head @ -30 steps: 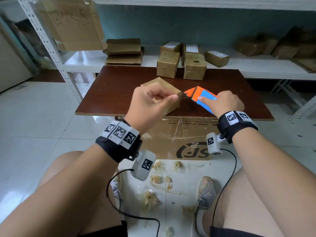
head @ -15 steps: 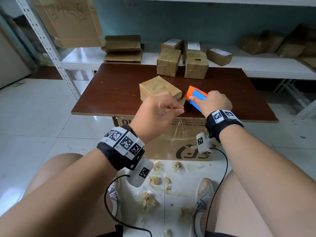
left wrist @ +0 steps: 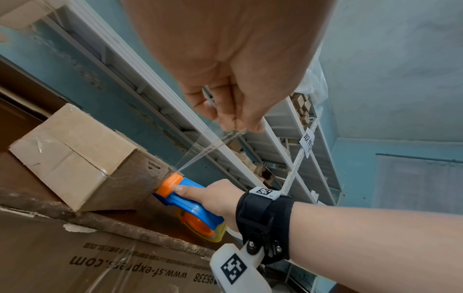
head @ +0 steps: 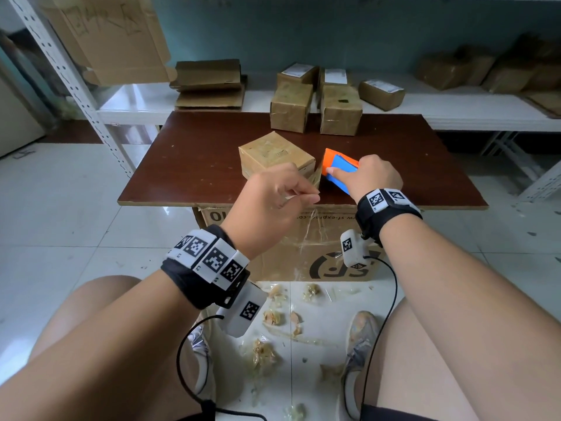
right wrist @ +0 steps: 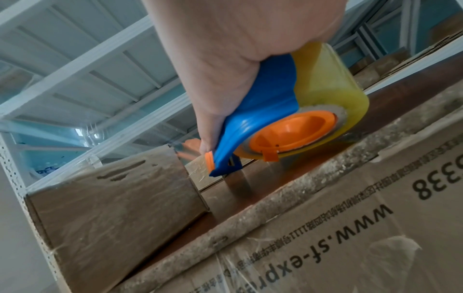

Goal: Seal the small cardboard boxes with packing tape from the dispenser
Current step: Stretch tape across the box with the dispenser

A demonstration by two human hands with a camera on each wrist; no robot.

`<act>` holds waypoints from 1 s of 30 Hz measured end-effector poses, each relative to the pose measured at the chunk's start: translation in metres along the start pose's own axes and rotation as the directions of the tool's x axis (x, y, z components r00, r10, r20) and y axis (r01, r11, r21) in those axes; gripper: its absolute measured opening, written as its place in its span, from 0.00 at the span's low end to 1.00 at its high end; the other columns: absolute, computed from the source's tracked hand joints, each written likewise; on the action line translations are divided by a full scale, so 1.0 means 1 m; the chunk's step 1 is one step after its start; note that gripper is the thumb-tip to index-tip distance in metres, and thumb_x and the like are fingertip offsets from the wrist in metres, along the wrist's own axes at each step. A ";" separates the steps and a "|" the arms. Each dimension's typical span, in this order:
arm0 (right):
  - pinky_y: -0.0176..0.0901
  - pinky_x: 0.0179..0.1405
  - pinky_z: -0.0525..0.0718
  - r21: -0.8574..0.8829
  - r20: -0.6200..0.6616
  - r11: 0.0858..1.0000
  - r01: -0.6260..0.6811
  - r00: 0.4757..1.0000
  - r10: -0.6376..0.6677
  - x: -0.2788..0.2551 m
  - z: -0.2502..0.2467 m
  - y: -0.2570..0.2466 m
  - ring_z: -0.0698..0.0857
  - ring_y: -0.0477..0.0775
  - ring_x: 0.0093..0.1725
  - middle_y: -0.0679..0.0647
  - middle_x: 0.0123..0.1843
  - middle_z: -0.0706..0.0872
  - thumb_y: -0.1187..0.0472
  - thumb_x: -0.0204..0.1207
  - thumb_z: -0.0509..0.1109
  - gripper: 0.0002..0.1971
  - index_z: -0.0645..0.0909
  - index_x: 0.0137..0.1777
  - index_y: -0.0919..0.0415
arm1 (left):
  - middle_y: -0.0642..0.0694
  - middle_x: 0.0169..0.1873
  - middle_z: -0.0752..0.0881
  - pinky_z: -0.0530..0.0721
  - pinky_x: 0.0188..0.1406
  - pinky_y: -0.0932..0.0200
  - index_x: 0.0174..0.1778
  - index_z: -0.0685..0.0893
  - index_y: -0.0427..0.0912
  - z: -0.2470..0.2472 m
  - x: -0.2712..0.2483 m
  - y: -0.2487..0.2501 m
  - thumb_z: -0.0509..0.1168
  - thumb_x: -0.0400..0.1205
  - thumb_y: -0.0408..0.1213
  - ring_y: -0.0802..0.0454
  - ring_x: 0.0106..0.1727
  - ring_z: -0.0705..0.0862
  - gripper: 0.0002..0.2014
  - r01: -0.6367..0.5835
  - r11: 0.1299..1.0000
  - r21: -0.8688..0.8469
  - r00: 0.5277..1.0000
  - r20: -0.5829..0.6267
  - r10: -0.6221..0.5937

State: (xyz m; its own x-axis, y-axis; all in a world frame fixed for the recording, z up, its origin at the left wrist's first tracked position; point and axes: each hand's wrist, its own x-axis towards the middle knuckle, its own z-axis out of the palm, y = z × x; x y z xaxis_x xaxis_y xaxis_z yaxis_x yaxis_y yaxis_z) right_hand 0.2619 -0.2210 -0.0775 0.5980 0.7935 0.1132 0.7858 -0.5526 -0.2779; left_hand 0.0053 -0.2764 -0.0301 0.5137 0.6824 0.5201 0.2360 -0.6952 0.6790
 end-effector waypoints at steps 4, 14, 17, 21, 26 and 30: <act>0.46 0.29 0.72 0.020 -0.011 1.000 -0.001 1.000 0.001 -0.001 -0.001 0.003 0.81 0.55 0.33 0.54 0.35 0.82 0.17 0.70 0.66 0.37 0.77 0.40 0.56 | 0.48 0.40 0.89 0.83 0.45 0.68 0.45 0.94 0.39 0.001 -0.001 0.003 0.77 0.83 0.28 0.55 0.44 0.88 0.03 -0.002 1.000 -0.009 1.000 -0.017 0.001; 0.49 0.41 0.76 -0.014 0.025 0.998 -0.059 0.998 0.059 0.010 -0.015 0.021 0.82 0.63 0.41 0.56 0.42 0.83 0.22 0.71 0.73 0.35 0.77 0.45 0.57 | 0.56 0.39 0.87 0.90 0.53 0.56 0.47 0.89 0.39 0.009 -0.012 0.050 0.76 0.84 0.29 0.54 0.43 0.89 0.03 -0.114 0.961 -0.251 0.993 -0.015 0.114; 0.49 0.38 0.75 0.046 0.102 0.996 -0.072 0.993 0.067 0.020 -0.024 0.040 0.82 0.63 0.41 0.56 0.39 0.80 0.20 0.67 0.75 0.38 0.76 0.43 0.59 | 0.51 0.39 0.90 0.91 0.50 0.51 0.46 0.89 0.42 0.005 -0.006 0.042 0.76 0.85 0.29 0.52 0.42 0.90 0.05 -0.016 0.950 -0.312 0.999 -0.053 -0.001; 0.47 0.29 0.68 -0.004 0.088 0.999 0.036 0.995 -0.036 0.010 -0.031 0.032 0.83 0.63 0.40 0.57 0.38 0.80 0.20 0.69 0.72 0.38 0.75 0.37 0.60 | 0.41 0.40 0.90 0.94 0.52 0.42 0.47 0.87 0.39 -0.024 0.011 0.007 0.74 0.88 0.30 0.38 0.47 0.93 0.05 0.275 0.880 -0.388 0.956 0.013 -0.293; 0.42 0.61 0.82 0.527 -0.037 0.803 0.279 0.951 -0.306 -0.043 -0.065 0.006 0.88 0.47 0.62 0.42 0.56 0.92 0.25 0.80 0.66 0.27 0.91 0.55 0.47 | 0.41 0.41 0.84 0.92 0.59 0.30 0.47 0.83 0.34 -0.047 0.023 0.003 0.73 0.85 0.31 0.51 0.42 0.85 0.06 0.328 0.686 -0.649 0.936 0.127 -0.327; 0.44 0.76 0.81 0.823 0.248 0.550 0.144 0.780 -0.575 -0.104 -0.070 -0.014 0.85 0.37 0.70 0.41 0.70 0.88 0.27 0.74 0.71 0.33 0.83 0.74 0.45 | 0.41 0.41 0.85 0.80 0.62 0.09 0.48 0.84 0.36 -0.047 0.024 -0.001 0.75 0.85 0.35 0.50 0.40 0.89 0.07 0.373 0.690 -0.620 0.923 0.168 -0.347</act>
State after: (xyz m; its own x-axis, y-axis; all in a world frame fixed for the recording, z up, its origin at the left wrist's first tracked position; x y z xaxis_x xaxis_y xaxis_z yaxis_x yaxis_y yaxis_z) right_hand 0.1994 -0.3137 -0.0183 -0.0248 0.9996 0.0117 0.3880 0.0204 -0.9214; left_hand -0.0210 -0.2486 0.0060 0.5304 0.8331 0.1572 -0.1575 -0.0853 0.9838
